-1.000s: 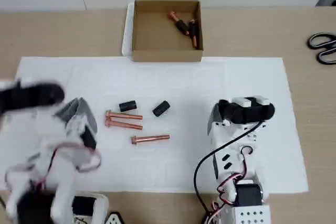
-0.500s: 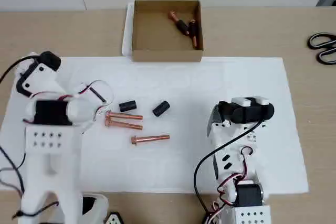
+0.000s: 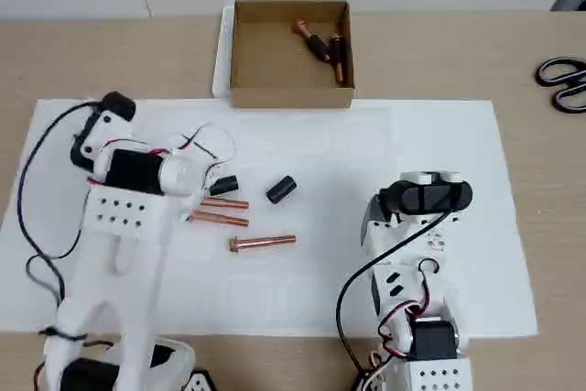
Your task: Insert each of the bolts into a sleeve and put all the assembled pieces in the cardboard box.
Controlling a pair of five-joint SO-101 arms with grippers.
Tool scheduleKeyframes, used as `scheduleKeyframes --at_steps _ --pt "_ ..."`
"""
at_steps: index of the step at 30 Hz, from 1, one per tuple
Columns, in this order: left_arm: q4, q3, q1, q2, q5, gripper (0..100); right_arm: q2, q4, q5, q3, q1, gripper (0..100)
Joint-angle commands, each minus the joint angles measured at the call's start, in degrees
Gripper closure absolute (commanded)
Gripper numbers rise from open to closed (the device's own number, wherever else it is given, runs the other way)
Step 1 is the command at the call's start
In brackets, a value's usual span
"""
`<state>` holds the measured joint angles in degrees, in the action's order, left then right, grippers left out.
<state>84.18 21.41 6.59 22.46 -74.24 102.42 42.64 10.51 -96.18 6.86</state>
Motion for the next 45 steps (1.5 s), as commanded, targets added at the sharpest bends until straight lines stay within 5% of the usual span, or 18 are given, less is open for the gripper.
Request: scheduleKeyframes --at_steps 1,8,19,30,45 --pt "-5.19 1.89 -0.18 -3.78 -1.93 98 1.01 0.31 -0.18 -0.26 0.13 99.4" --pt "-5.19 1.89 0.26 -13.8 -2.46 97 0.66 0.31 -0.18 -0.26 0.04 99.4" --pt "-3.16 -2.07 10.55 -16.7 -4.04 97 0.66 0.31 -0.18 -0.26 -0.4 99.4" --pt "-0.44 -5.67 13.27 -16.79 -9.23 77 0.84 -0.04 -0.18 -0.26 -3.3 99.4" --pt "4.57 -2.24 15.56 -16.88 -13.54 77 0.92 -0.04 -0.18 -0.26 -3.3 99.4"
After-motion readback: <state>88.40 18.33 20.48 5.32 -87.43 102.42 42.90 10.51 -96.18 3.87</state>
